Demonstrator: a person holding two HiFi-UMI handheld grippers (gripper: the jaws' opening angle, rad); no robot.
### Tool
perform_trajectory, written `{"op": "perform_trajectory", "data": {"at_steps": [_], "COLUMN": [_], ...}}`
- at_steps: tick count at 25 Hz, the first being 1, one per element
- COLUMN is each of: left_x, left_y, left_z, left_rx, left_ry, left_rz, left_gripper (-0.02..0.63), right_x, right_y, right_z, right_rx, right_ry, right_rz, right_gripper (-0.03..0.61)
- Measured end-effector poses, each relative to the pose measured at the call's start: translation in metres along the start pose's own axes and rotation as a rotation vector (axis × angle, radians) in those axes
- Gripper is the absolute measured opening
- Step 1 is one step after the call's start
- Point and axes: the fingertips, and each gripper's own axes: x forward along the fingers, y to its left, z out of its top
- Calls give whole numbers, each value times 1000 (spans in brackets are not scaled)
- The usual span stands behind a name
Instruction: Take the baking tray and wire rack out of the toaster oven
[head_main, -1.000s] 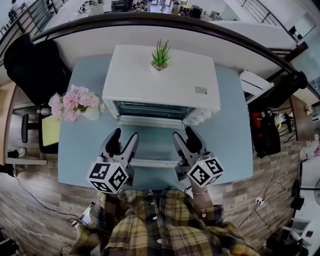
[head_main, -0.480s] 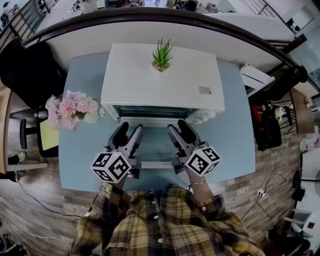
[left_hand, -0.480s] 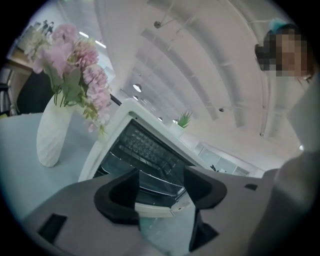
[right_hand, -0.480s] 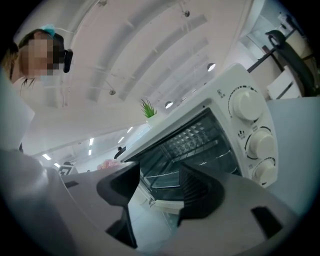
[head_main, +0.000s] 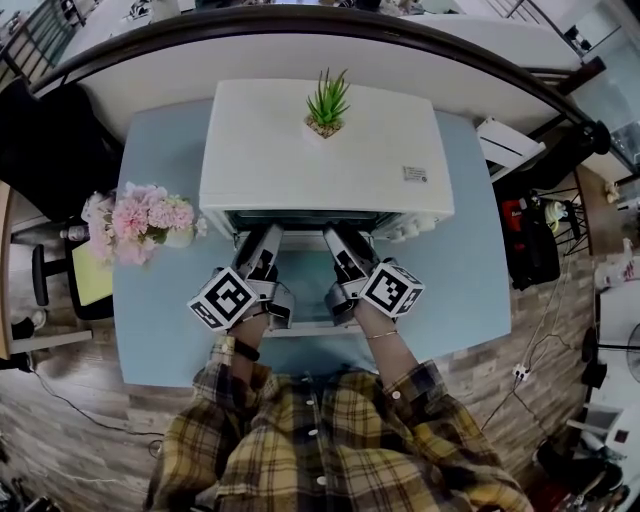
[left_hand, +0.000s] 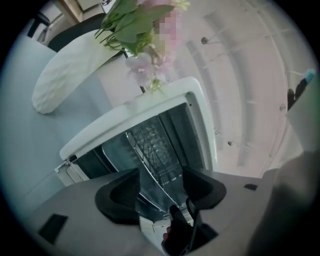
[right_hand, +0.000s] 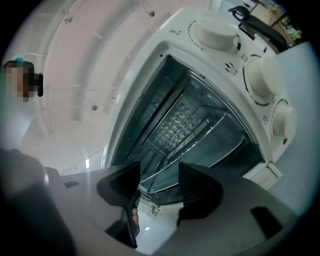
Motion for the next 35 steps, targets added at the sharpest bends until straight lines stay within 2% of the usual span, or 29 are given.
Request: {"op": "perform_trajectory", "data": {"at_steps": [4,8,13,16,20,22,24,26,28,35], "left_x": [12,23,37,41,46,46,44,41,37,14], "left_y": [12,21,20,22,29,31,33,31,29,26], "left_z": [-5,-2,-1,-1,-4,-5,-6,-6,-8,-21], "left_rx": [-103,-183,-224,-255,-274,-277,-274,-258,-250,-296], "left_ry": [-3,-40,-56,-69,-39,-33,-34,-28,-20,-3], "left_rz": [-16,-38,-80,-96,-82,-70,-58,-57,-53,-64], "left_gripper": [244,232,208,189,133,114,48,12,12,6], "right_x": [14,28,36,42,45,42,39,35,31,10], "right_y": [-9,-11,-21,-21,-29,-29,-27,-26,-26,-18], "right_z": [-4,-2,7,11,6,5,3,0,-1,-15], "right_rx": [108,148,246,246,304,315,318,320,322,359], "right_ry": [-17,-48,-124,-139,-143,-141,-137,-134,-137,-148], "right_rz": [12,35,44,60,43,47,53,51,52,55], "right_gripper": [235,207,164,132,46,41,37,35,32,29]}}
